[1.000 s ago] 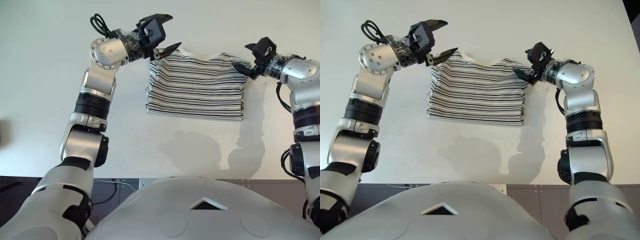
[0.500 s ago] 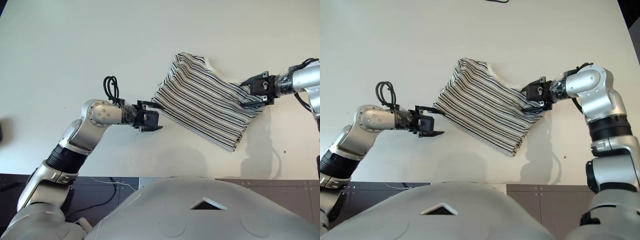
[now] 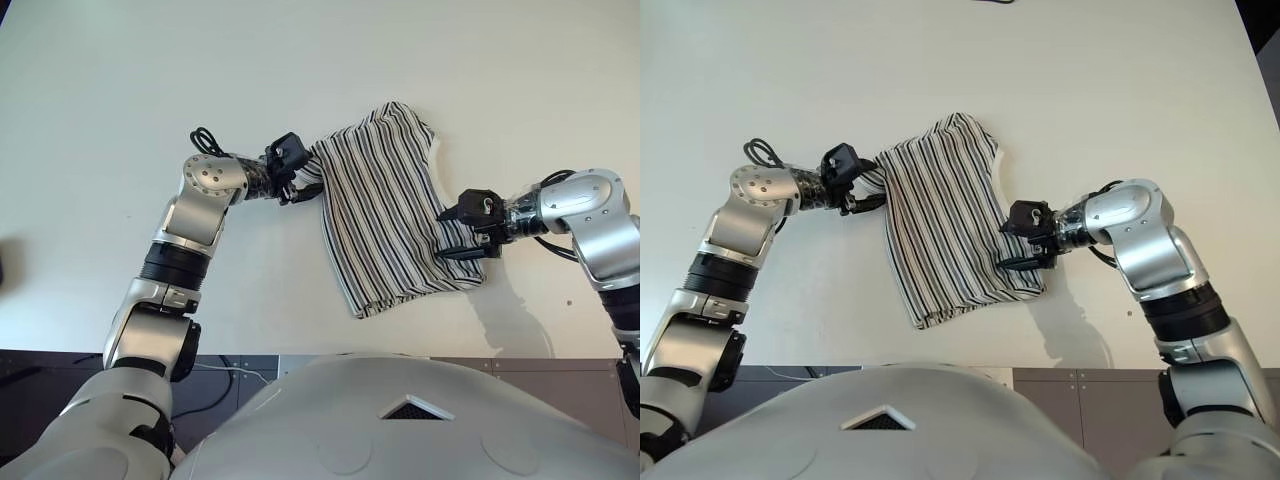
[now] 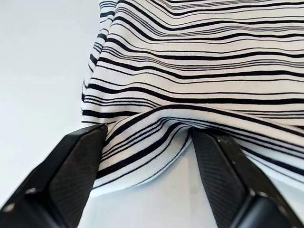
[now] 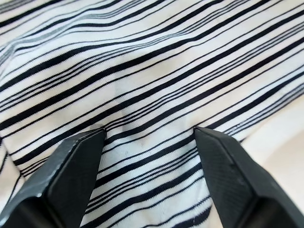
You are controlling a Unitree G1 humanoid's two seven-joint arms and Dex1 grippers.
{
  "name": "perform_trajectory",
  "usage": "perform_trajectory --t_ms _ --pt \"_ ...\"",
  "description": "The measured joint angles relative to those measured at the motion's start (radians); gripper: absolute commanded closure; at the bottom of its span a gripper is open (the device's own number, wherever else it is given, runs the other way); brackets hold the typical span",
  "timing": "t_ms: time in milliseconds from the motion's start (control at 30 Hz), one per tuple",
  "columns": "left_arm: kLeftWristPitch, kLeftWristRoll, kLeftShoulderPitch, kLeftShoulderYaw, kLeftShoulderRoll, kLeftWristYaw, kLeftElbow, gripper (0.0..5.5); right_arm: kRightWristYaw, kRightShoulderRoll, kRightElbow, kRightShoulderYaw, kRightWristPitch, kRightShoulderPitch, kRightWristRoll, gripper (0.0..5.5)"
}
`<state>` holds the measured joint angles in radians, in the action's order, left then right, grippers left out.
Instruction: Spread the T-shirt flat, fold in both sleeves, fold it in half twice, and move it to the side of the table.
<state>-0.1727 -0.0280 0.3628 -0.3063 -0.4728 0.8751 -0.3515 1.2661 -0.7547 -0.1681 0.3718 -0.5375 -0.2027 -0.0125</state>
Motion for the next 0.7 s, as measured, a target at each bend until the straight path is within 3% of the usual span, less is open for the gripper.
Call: perform_trajectory --t_ms 233,367,567,700 --pt "0.581 -0.191 0.250 -0.093 0.006 -0.030 -0.380 2.27 -0.077 0.035 -0.105 0.033 -0.137 0.010 -0.036 2.10" --pt "0.850 -0.313 0.367 -0.132 -0.064 -0.082 -0.565 2.27 -0.108 0.026 -0.108 0.032 -0.128 0.014 -0.036 2.10" --pt "0.965 -0.521 0.446 -0.197 -0.164 -0.271 -0.673 2.27 -0.169 -0.042 -0.075 -0.002 0.027 0.031 0.009 2.10" --pt "0.927 -0.283 0.276 -0.121 -0.158 -0.174 -0.335 2.27 -0.175 -0.033 -0.146 -0.121 0.044 0.061 -0.109 2.10"
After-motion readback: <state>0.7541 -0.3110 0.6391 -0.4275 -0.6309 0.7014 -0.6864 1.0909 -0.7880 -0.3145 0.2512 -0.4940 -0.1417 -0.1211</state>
